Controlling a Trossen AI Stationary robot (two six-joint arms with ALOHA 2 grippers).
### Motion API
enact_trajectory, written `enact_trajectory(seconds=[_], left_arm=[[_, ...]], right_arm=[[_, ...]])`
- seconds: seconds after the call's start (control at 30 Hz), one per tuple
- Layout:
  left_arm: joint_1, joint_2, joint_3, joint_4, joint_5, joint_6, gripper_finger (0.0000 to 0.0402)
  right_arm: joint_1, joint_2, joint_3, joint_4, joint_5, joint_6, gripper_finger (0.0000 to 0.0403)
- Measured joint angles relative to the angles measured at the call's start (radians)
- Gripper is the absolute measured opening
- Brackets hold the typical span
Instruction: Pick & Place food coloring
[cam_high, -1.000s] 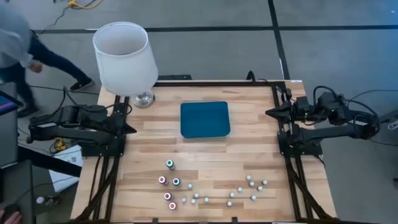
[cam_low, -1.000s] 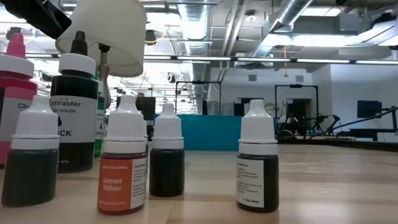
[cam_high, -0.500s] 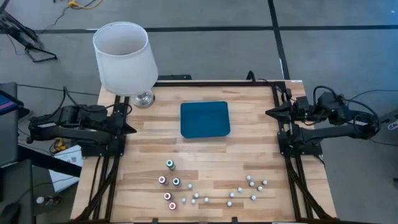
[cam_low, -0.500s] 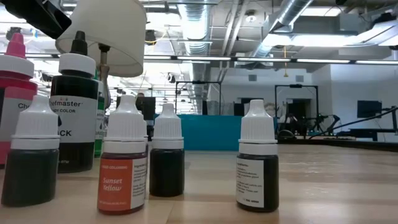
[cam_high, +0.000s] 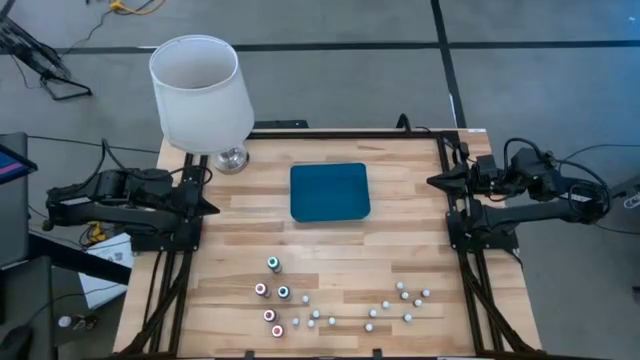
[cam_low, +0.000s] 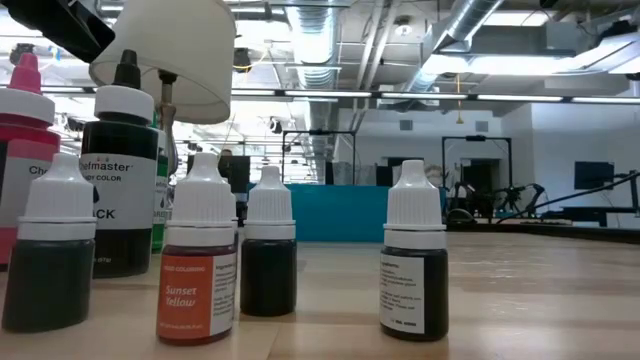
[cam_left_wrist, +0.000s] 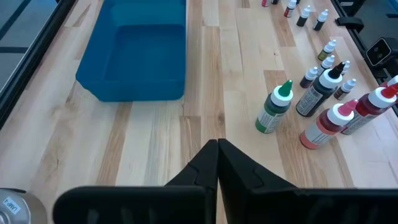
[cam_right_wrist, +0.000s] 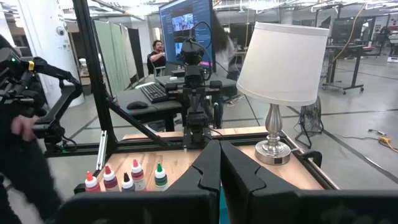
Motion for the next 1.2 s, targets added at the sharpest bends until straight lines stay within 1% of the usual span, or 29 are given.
enact_trajectory(seconds=[0.2, 0.23, 0.37, 0.47, 0.53, 0.57, 0.6, 0.7, 0.8, 0.9, 1.03, 1.1, 1.2], left_arm=[[0.0, 0.0, 0.0, 0.0, 0.0, 0.001, 0.0], [0.0, 0.0, 0.0, 0.0, -0.001, 0.021, 0.0], [0.0, 0.0, 0.0, 0.0, -0.047, 0.204, 0.0], [0.0, 0.0, -0.001, 0.005, -0.057, 0.288, 0.0], [0.0, 0.0, -0.012, 0.064, -0.053, 0.392, 0.0], [0.0, 0.0, -0.019, 0.114, -0.043, 0.424, 0.0], [0.0, 0.0, -0.024, 0.157, -0.02, 0.42, 0.0], [0.0, 0.0, -0.036, 0.244, 0.07, 0.259, 0.0], [0.0, 0.0, -0.036, 0.285, 0.108, 0.107, 0.0], [0.0, 0.002, -0.037, 0.399, 0.108, -0.017, 0.0], [0.0, 0.024, -0.037, 0.64, 0.087, -0.262, 0.0], [0.0, 0.041, -0.036, 0.772, 0.05, -0.372, 0.0], [0.0, 0.069, -0.036, 0.892, 0.01, -0.454, 0.0]], right_arm=[[0.0, 0.0, 0.0, 0.0, 0.0, 0.0, 0.0], [0.0, 0.0, 0.0, 0.0, 0.0, 0.0, 0.0], [0.0, 0.0, 0.0, 0.0, 0.0, 0.0, 0.0], [0.0, 0.0, 0.0, 0.0, 0.0, 0.0, 0.0], [0.0, 0.0, 0.0, 0.0, 0.0, 0.0, 0.0], [0.0, 0.0, 0.0, 0.0, 0.0, 0.0, 0.0], [0.0, 0.0, 0.0, 0.0, 0.0, 0.0, 0.0], [0.0, 0.0, 0.0, 0.0, 0.0, 0.0, 0.0], [0.0, 0.0, 0.0, 0.0, 0.0, 0.0, 0.0], [0.0, 0.0, 0.0, 0.0, 0.0, 0.0, 0.0], [0.0, 0.0, 0.0, 0.0, 0.0, 0.0, 0.0], [0.0, 0.0, 0.0, 0.0, 0.0, 0.0, 0.0], [0.0, 0.001, -0.001, 0.04, 0.0, 0.007, 0.0]])
